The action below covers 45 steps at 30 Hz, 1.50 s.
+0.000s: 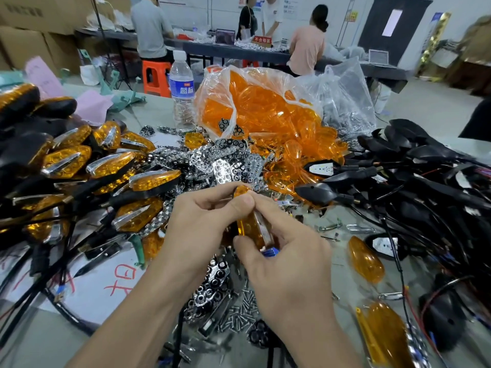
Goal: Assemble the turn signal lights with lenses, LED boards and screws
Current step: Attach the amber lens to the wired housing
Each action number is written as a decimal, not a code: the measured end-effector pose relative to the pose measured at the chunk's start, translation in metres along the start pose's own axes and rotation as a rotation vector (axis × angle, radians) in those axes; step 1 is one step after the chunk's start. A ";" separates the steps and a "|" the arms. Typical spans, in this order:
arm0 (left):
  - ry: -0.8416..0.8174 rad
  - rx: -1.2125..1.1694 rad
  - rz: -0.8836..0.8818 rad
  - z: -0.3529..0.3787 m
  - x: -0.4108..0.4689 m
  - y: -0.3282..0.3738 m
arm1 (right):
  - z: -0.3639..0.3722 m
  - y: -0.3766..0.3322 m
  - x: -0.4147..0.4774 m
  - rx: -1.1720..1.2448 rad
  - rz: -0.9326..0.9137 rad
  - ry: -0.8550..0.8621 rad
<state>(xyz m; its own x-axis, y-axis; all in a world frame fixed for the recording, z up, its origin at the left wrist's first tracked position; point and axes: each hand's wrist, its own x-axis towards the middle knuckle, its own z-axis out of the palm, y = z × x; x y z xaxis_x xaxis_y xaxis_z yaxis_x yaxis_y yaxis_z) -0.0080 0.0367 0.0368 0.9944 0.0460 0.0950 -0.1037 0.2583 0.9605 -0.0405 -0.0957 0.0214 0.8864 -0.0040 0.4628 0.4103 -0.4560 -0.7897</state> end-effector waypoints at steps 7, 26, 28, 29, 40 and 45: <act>-0.041 -0.181 -0.119 -0.002 0.005 0.007 | -0.018 0.012 0.013 0.447 0.364 -0.105; -0.055 0.047 0.031 -0.012 0.006 0.008 | -0.017 0.011 0.009 0.458 0.188 -0.246; -0.071 0.035 0.034 -0.013 0.006 0.009 | -0.018 0.012 0.009 0.489 0.154 -0.217; -0.078 0.029 0.031 -0.013 0.006 0.009 | -0.018 0.012 0.008 0.511 0.139 -0.201; -0.131 -0.059 -0.092 0.000 0.002 0.008 | -0.014 0.015 0.003 0.634 0.056 -0.031; -0.174 -0.095 -0.092 -0.003 0.002 0.005 | -0.015 0.017 0.003 0.548 0.062 0.017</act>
<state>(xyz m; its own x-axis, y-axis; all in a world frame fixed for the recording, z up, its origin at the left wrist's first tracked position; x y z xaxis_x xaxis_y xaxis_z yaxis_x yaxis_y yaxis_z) -0.0066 0.0406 0.0409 0.9873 -0.1470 0.0596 -0.0056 0.3435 0.9391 -0.0346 -0.1165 0.0155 0.9109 -0.0330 0.4114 0.4127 0.0755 -0.9077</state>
